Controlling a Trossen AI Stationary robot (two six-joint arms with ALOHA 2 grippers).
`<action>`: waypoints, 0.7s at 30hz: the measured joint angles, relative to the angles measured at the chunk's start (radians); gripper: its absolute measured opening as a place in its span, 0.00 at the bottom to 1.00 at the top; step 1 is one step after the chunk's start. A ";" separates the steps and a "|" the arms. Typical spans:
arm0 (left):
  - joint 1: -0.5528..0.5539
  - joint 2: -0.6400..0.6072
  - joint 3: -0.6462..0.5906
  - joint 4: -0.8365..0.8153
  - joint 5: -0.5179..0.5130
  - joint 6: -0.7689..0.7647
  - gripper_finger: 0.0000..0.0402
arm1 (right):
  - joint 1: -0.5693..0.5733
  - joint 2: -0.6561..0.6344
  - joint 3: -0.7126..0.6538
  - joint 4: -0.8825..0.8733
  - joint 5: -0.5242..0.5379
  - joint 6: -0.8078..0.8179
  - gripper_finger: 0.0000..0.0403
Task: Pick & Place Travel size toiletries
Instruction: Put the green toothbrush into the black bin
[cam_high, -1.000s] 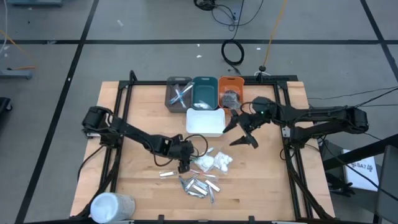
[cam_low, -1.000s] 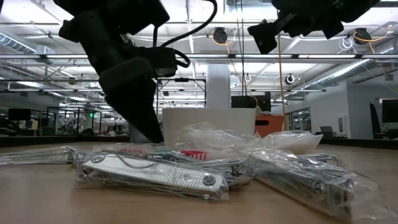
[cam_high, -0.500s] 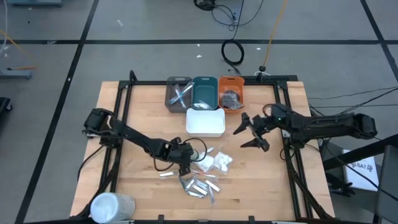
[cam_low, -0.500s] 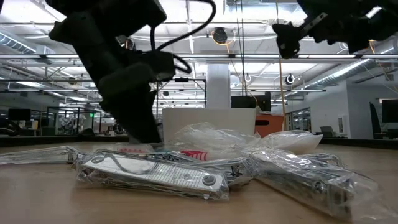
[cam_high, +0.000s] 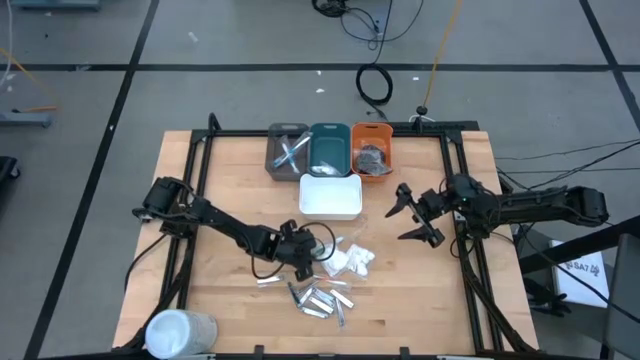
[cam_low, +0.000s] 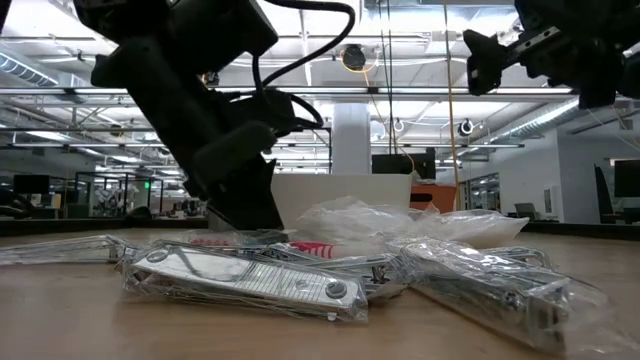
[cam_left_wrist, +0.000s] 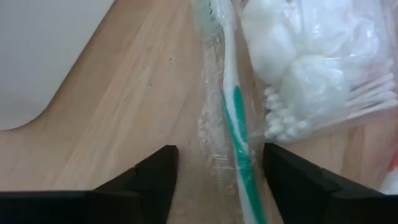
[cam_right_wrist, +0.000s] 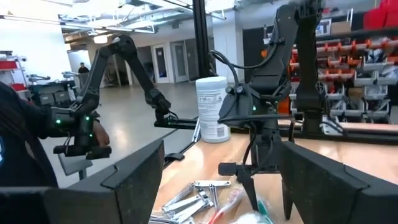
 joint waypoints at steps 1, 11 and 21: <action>0.000 0.000 -0.001 -0.004 0.002 -0.006 0.53 | -0.001 -0.001 -0.004 0.017 -0.001 0.000 0.74; -0.001 -0.021 -0.002 -0.054 -0.025 -0.060 0.04 | -0.001 -0.001 -0.008 0.089 -0.057 -0.013 0.70; -0.065 -0.225 -0.008 -0.193 -0.189 -0.080 0.02 | -0.003 -0.002 -0.008 0.119 -0.049 -0.087 0.70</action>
